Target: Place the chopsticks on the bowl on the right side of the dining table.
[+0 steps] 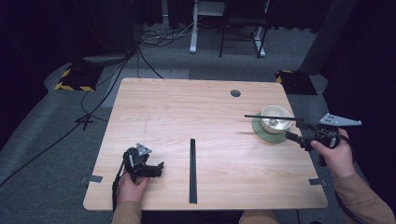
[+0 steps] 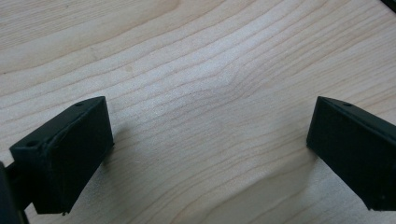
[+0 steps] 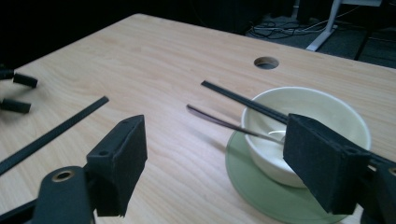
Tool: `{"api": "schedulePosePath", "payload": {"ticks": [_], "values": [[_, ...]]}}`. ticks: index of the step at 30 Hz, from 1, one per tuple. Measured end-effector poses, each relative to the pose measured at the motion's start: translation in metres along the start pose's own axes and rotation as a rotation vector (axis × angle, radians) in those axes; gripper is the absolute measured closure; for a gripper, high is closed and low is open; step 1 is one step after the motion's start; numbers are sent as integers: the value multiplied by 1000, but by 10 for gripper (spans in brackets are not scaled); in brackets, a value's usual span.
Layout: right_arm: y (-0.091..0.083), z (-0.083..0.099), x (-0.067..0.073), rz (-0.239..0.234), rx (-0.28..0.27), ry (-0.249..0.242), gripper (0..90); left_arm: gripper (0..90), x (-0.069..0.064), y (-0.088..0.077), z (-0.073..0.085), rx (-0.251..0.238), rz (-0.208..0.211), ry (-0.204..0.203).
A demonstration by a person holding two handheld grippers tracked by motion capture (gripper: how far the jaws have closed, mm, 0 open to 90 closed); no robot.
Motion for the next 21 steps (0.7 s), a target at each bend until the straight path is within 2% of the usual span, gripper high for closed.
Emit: {"api": "schedulePosePath", "payload": {"ticks": [4, 7, 8, 9, 13, 18, 21], "values": [[1, 5, 11, -19, 18, -13, 222, 6, 0, 0, 0, 0, 0, 0], [2, 11, 24, -39, 38, -43, 230, 6, 0, 0, 0, 0, -2, 2], [2, 11, 24, -39, 38, -43, 230, 6, 0, 0, 0, 0, 0, 0], [4, 15, 31, -44, 50, -50, 230, 6, 0, 0, 0, 0, 0, 0], [6, 21, 43, -63, 86, -67, 247, 6, 0, 0, 0, 0, 0, 0], [10, 27, 51, -65, 137, -79, 250, 6, 0, 0, 0, 0, 0, 0], [19, 39, 56, -88, 156, -77, 242, 6, 0, 0, 0, 0, 0, 0]]}}
Point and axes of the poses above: each handheld gripper's, and its own axes: y roughly forward along the jaws, z roughly out of its underside, x roughly to its left, the point moved 5 cm from there along y, roughly forward along the jaws, and after that the axes turned 4 degrees about z, right-handed, at the moved point
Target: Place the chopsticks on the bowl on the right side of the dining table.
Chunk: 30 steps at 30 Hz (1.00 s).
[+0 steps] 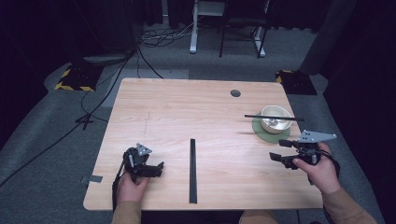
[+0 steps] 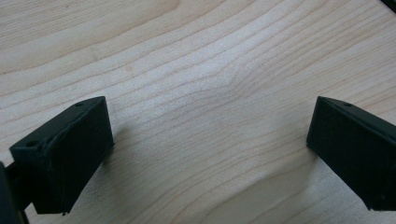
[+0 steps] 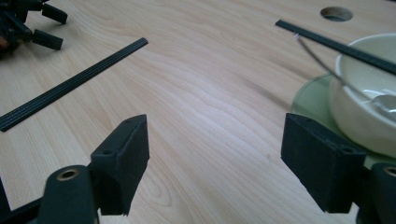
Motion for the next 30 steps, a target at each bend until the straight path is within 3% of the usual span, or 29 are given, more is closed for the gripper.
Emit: {"api": "schedulePosePath", "payload": {"ticks": [15, 27, 30], "values": [[35, 39, 10, -36, 68, -2, 226, 6, 0, 0, 0, 0, 0, 0], [55, 67, 23, -18, 91, -44, 202, 6, 0, 0, 0, 0, 0, 0], [62, 74, 31, -2, 99, -87, 189, 6, 0, 0, 0, -1, 0, -2]]}}
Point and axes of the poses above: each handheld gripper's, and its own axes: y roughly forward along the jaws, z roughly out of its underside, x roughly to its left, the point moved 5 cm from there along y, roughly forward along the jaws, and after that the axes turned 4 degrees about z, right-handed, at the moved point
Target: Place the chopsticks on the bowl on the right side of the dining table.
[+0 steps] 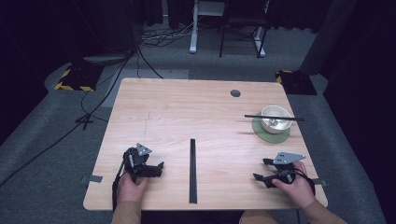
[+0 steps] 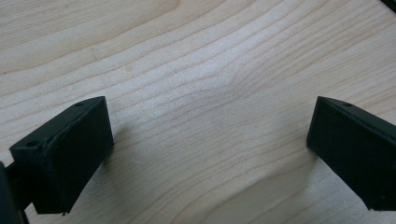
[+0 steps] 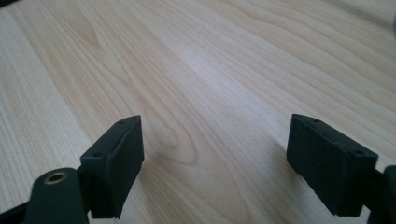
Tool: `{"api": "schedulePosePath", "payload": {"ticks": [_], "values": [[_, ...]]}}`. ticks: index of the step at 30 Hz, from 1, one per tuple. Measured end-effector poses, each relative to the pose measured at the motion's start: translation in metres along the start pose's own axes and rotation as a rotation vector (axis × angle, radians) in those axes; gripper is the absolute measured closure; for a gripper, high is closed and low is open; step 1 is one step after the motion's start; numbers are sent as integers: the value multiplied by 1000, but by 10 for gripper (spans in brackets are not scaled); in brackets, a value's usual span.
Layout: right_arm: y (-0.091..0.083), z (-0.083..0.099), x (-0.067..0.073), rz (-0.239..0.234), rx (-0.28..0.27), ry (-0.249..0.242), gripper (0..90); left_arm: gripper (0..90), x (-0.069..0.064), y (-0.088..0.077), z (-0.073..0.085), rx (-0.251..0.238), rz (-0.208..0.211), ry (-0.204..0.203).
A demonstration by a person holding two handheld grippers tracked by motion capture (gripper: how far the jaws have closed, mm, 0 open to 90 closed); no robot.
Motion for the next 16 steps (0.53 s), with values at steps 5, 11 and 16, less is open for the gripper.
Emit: {"api": "schedulePosePath", "payload": {"ticks": [5, 11, 16], "values": [[2, 0, 4, 21, 8, -39, 170, 6, 0, 0, 0, 1, -3, 5], [3, -1, 6, 25, 16, -35, 137, 6, 0, 0, 0, 2, 0, 4], [3, 0, 6, 24, 15, -36, 137, 6, 0, 0, 0, 2, 0, 4]]}}
Point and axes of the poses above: each handheld gripper's, and its own axes: y roughly forward along the jaws, z roughly out of its underside, x roughly to its left, the point moved 5 cm from there along y, roughly forward along the jaws, and after that the axes turned 4 degrees about z, right-handed, at the moved point
